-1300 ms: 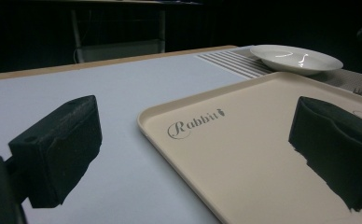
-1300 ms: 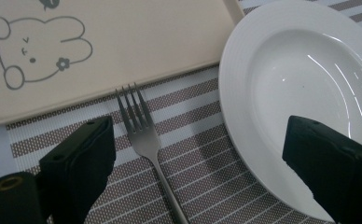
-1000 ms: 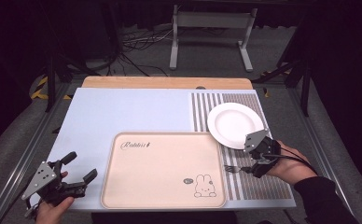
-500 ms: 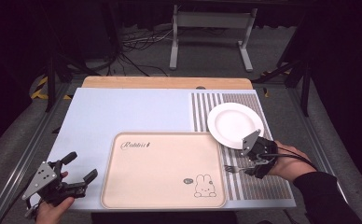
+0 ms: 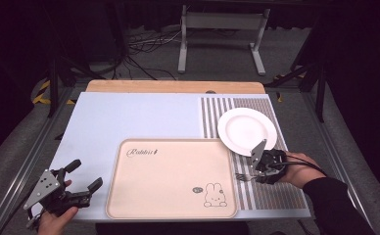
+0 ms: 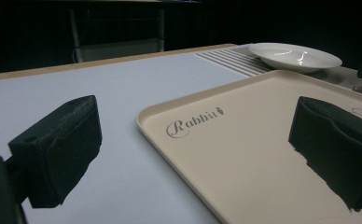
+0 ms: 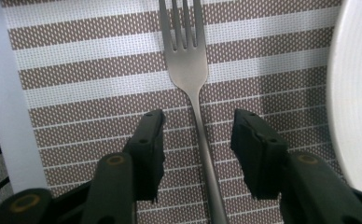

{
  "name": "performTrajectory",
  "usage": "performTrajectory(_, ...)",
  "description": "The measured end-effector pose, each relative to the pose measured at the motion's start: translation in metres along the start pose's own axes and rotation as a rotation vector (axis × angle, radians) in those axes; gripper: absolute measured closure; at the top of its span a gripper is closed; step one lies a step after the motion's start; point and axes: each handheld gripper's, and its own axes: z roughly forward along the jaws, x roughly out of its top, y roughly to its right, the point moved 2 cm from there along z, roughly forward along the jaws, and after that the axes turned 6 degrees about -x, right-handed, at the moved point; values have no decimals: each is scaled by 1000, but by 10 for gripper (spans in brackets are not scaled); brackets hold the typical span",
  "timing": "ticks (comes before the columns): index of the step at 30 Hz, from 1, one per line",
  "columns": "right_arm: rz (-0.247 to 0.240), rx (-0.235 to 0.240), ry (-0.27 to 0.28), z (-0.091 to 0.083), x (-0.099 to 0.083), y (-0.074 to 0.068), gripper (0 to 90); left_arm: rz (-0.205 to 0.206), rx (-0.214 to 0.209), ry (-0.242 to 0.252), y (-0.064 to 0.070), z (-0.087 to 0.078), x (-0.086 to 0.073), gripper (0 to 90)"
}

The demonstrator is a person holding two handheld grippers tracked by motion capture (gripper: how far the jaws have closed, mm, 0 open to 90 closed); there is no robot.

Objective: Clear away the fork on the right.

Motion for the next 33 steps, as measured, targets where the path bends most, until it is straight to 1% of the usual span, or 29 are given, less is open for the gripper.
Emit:
performTrajectory(1, -16, 6, -5, 2, 0, 1, 622, 0, 0, 0, 0, 0, 0, 32)
performTrajectory(2, -30, 7, -17, 3, 0, 1, 639, -1, 0, 4, 0, 0, 0, 32)
performTrajectory(4, -41, 9, -48, 7, 0, 1, 684, -2, 0, 4, 0, 0, 0, 32)
performTrajectory(6, -64, 7, -60, 9, 1, 2, 708, -2, -1, 4, 0, 0, 0, 32)
performTrajectory(8, -71, 5, -68, 11, 1, 2, 718, -2, -1, 6, 0, 0, 0, 32)
performTrajectory(11, -93, 5, -94, 13, 2, 2, 769, -2, -1, 5, 0, 0, 0, 32)
performTrajectory(13, -100, 4, -100, 14, 3, 2, 780, -2, -2, 5, 0, 0, 0, 32)
performTrajectory(14, -111, 9, -109, 14, 3, 3, 796, -3, -2, 5, 0, 0, 0, 32)
performTrajectory(15, -109, 10, -109, 15, 3, 3, 821, -3, -2, 6, 0, 0, 0, 32)
performTrajectory(16, -120, 5, -115, 15, 3, 3, 828, -3, -3, 7, 0, 0, 0, 32)
performTrajectory(24, -145, 31, -132, 16, 4, 5, 846, -3, -6, 4, 0, 0, 0, 31)
performTrajectory(33, -142, 45, -117, 16, 3, 7, 850, -3, -10, 5, 1, 0, 0, 31)
